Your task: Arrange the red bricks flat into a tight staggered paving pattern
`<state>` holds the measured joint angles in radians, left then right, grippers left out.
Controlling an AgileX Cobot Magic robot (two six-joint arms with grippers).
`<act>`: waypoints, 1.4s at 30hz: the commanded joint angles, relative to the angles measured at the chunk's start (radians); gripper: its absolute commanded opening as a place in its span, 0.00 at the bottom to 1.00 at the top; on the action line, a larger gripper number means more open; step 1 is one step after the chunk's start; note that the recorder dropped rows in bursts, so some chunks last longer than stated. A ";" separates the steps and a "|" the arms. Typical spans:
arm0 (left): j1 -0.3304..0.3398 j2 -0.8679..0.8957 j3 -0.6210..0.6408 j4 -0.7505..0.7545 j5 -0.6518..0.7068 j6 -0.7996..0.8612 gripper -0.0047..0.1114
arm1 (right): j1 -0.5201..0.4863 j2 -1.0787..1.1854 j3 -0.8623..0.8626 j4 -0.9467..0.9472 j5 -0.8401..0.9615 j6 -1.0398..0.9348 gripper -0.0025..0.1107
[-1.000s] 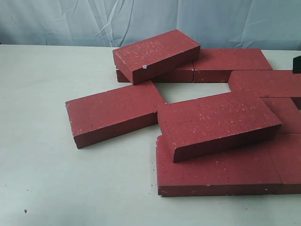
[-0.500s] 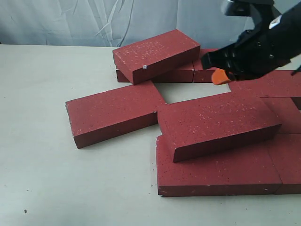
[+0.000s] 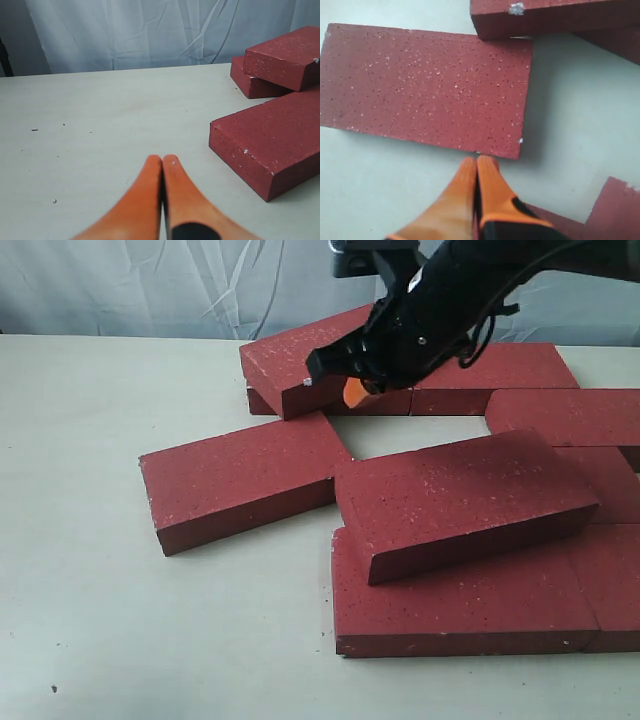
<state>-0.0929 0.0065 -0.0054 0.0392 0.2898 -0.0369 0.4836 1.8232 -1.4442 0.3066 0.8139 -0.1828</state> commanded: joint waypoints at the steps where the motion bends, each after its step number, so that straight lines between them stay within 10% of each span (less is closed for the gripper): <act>1: 0.001 -0.006 0.005 0.003 -0.010 -0.005 0.04 | 0.007 0.089 -0.067 -0.010 0.019 -0.008 0.02; 27: 0.001 -0.006 0.005 0.003 -0.010 -0.005 0.04 | 0.007 0.195 -0.077 -0.215 0.401 -0.009 0.02; 42: 0.001 -0.006 0.005 0.003 -0.010 -0.005 0.04 | 0.007 0.166 -0.077 -0.161 0.305 -0.007 0.02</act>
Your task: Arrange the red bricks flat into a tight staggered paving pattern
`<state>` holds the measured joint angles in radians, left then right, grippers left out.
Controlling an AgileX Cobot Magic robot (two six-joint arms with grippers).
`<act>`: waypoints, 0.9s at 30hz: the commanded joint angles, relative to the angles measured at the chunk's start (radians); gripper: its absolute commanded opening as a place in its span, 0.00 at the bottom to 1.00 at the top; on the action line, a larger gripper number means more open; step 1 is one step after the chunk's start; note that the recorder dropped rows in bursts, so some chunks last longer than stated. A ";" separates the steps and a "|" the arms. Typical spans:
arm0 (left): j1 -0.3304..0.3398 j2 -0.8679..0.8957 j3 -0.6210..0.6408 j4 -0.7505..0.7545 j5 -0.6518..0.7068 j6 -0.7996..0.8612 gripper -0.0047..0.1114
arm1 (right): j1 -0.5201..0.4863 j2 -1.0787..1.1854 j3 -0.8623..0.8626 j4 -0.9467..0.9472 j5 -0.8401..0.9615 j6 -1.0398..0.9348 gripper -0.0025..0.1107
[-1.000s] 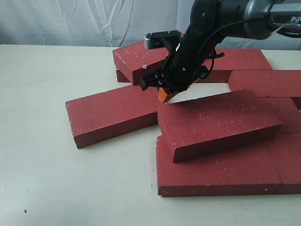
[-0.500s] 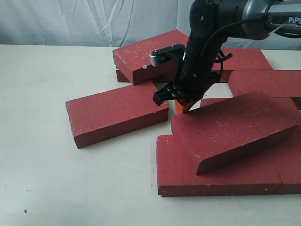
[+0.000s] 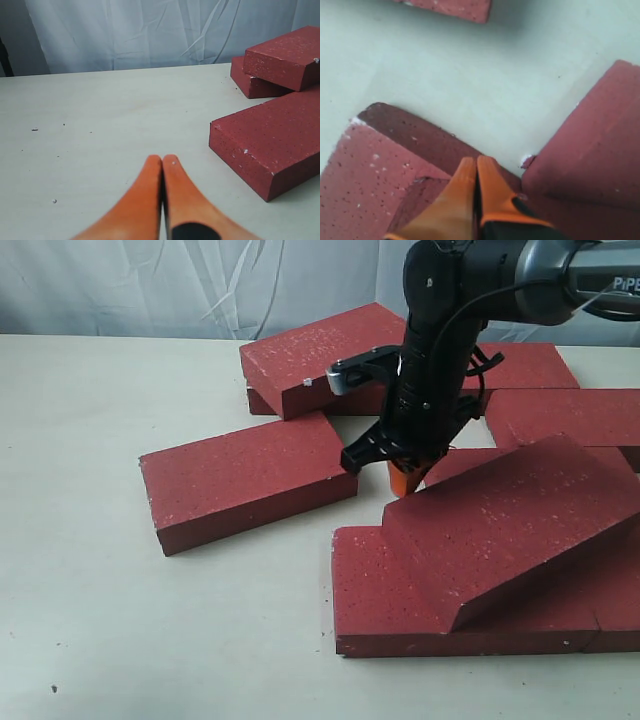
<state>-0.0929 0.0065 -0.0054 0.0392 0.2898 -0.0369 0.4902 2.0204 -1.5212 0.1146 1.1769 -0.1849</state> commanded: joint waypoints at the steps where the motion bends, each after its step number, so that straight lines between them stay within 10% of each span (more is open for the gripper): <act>1: 0.001 -0.006 0.005 0.003 -0.010 -0.005 0.04 | 0.000 -0.044 0.000 0.036 -0.070 -0.005 0.02; 27: 0.001 -0.006 0.005 0.003 -0.010 -0.005 0.04 | 0.000 -0.231 0.000 0.085 -0.347 -0.005 0.02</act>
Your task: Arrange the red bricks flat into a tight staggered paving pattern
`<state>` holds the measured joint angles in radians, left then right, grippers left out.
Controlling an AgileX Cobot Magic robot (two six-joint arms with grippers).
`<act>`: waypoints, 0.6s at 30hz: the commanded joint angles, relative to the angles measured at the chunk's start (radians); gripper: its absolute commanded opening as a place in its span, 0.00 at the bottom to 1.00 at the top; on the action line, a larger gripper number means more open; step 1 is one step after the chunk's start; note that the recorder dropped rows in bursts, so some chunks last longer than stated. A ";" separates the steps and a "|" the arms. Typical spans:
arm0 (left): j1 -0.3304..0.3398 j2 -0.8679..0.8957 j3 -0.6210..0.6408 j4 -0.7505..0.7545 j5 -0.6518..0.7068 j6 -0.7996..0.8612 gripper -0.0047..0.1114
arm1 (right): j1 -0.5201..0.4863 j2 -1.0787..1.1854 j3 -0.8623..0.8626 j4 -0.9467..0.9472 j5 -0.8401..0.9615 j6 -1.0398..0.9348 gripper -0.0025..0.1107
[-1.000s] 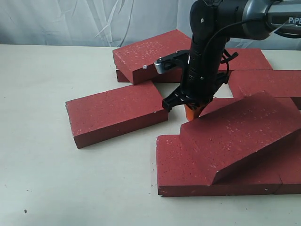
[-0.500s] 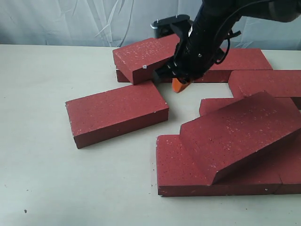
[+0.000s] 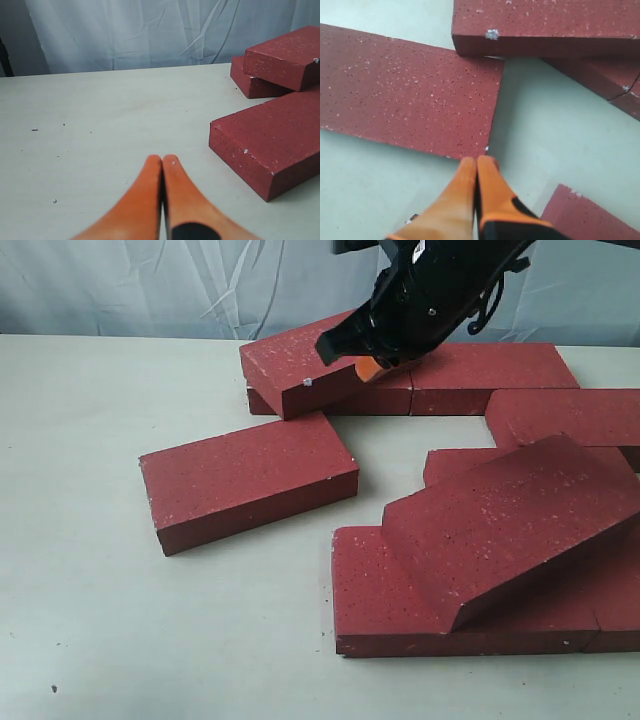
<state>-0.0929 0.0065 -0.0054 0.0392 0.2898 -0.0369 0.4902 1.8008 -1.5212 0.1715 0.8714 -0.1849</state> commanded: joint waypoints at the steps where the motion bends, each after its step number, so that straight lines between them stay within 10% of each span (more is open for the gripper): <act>1: 0.001 -0.006 0.005 0.003 -0.010 -0.005 0.04 | 0.000 -0.011 0.000 0.036 -0.045 -0.005 0.02; 18: 0.001 -0.006 0.005 0.003 -0.010 -0.005 0.04 | 0.000 -0.011 0.000 0.041 0.005 -0.005 0.02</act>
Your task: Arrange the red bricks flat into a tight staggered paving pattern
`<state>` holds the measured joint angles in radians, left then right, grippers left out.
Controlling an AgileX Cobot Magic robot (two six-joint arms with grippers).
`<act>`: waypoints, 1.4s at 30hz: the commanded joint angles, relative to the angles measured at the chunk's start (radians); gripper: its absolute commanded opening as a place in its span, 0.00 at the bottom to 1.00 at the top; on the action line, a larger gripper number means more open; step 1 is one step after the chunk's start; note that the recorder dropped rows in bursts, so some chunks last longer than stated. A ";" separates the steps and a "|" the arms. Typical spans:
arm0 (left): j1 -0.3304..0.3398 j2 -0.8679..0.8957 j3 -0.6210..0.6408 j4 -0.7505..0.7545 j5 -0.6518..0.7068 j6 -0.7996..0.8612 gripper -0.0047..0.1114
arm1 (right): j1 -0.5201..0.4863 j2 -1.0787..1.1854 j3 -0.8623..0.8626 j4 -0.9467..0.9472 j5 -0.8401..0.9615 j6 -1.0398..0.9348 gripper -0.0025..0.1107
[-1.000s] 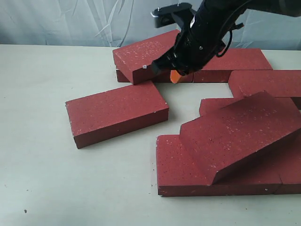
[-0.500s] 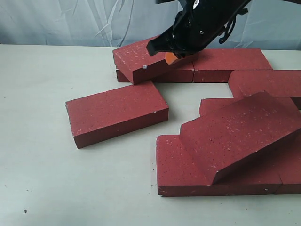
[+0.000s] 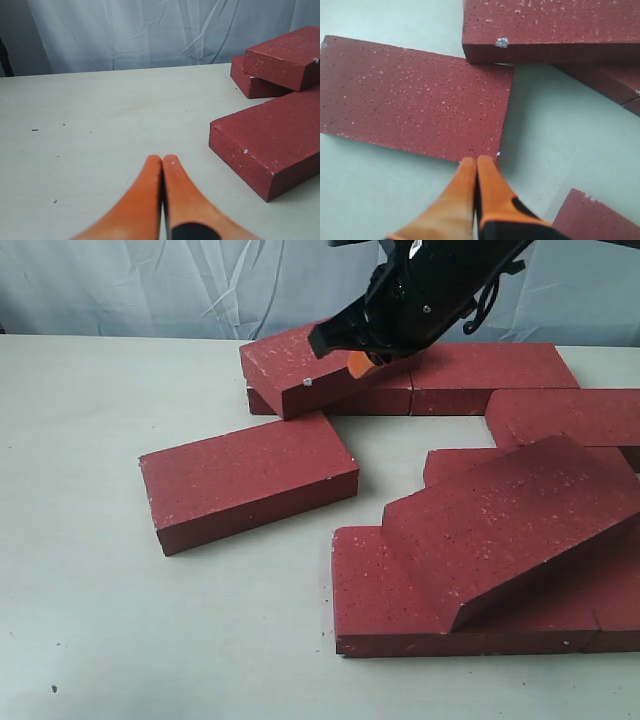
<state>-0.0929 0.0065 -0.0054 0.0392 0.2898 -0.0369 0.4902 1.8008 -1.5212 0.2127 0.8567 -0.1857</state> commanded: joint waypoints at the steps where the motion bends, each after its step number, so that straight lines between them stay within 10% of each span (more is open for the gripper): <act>1: 0.001 -0.006 0.005 0.003 -0.010 -0.005 0.04 | 0.000 -0.011 0.000 0.000 0.022 -0.004 0.02; 42: 0.001 -0.006 0.005 0.194 -0.312 -0.005 0.04 | 0.000 -0.011 0.000 0.000 0.002 -0.004 0.02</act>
<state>-0.0929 0.0065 -0.0054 0.2243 -0.0077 -0.0369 0.4902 1.8008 -1.5212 0.2127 0.8677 -0.1873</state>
